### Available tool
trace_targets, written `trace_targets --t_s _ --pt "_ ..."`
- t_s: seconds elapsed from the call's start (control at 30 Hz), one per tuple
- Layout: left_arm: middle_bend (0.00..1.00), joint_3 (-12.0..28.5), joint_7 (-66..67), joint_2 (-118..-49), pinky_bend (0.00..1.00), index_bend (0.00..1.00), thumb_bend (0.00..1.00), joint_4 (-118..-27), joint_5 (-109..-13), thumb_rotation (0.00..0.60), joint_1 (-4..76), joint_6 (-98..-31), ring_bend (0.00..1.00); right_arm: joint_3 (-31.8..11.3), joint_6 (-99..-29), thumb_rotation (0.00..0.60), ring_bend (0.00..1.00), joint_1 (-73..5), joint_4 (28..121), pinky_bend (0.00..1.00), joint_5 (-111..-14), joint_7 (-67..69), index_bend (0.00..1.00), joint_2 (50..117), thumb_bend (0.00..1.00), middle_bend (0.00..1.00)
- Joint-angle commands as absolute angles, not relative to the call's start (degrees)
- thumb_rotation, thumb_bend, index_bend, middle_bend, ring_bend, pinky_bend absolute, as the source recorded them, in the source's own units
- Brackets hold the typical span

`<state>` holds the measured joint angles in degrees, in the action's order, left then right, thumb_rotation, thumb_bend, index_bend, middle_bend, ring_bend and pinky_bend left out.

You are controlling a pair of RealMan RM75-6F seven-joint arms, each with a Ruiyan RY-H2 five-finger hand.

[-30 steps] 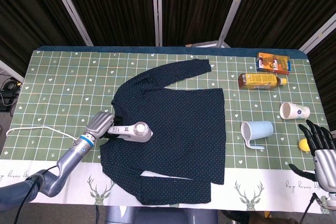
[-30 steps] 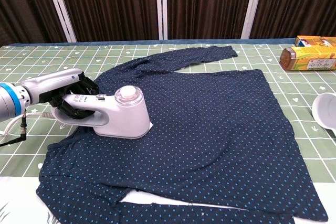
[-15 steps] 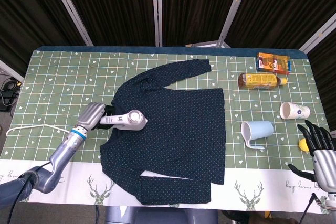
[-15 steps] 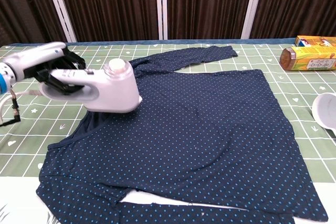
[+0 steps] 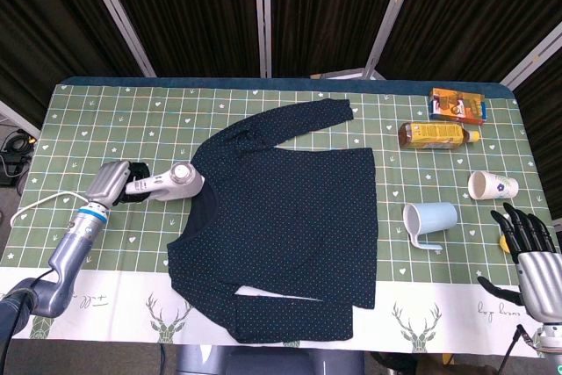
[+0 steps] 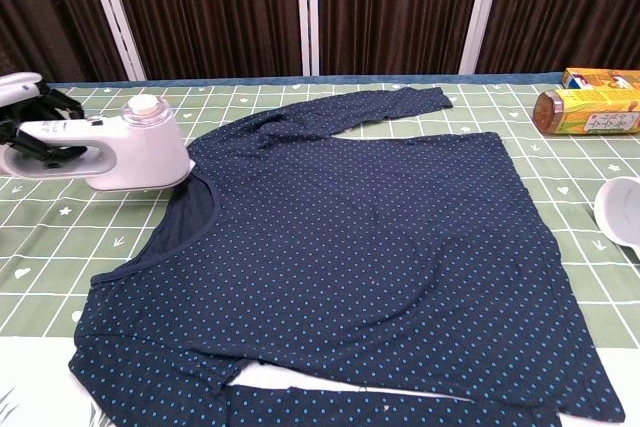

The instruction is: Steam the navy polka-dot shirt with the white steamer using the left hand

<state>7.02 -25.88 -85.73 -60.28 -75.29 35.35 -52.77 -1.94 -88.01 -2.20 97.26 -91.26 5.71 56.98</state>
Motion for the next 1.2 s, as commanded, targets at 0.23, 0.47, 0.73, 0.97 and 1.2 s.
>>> trace_targets --t_s 0.23,0.47,0.73,0.97,1.2 --pt "0.79 5.6 -29.3 -87.0 0.95 0.83 0.21 -54.9 -76.5 0.6 34.5 -50.7 0.77 -1.8 -87.8 0.6 0.0 -2.3 97.6 0.0 -91.6 4.9 0.0 57.2 0.0 0.0" --pt "0.27 5.2 -27.7 -86.3 0.5 0.3 0.0 -54.4 -76.5 0.6 33.7 -50.5 0.32 -1.7 -88.2 0.6 0.0 -2.2 97.6 0.0 -91.8 5.3 0.0 57.1 0.0 0.0" --pt "0.0 5.5 -27.4 -83.5 0.17 0.02 0.0 -59.0 -77.6 0.6 31.2 -55.8 0.01 -1.3 -88.8 0.6 0.0 -2.0 97.8 0.0 -92.8 5.6 0.0 56.8 0.0 0.0" --pt "0.0 6.3 -28.6 -79.1 0.04 0.0 0.0 -64.7 -80.4 0.6 26.6 -67.1 0.0 -1.1 -90.0 0.6 0.0 -1.6 97.8 0.0 -93.9 6.4 0.0 56.5 0.0 0.0" --pt "0.0 6.5 -15.5 -72.2 0.0 0.0 0.0 -76.5 -80.5 0.6 18.8 -81.3 0.0 -1.2 -90.6 0.6 0.0 -1.4 97.3 0.0 -93.8 7.4 0.0 56.4 0.0 0.0"
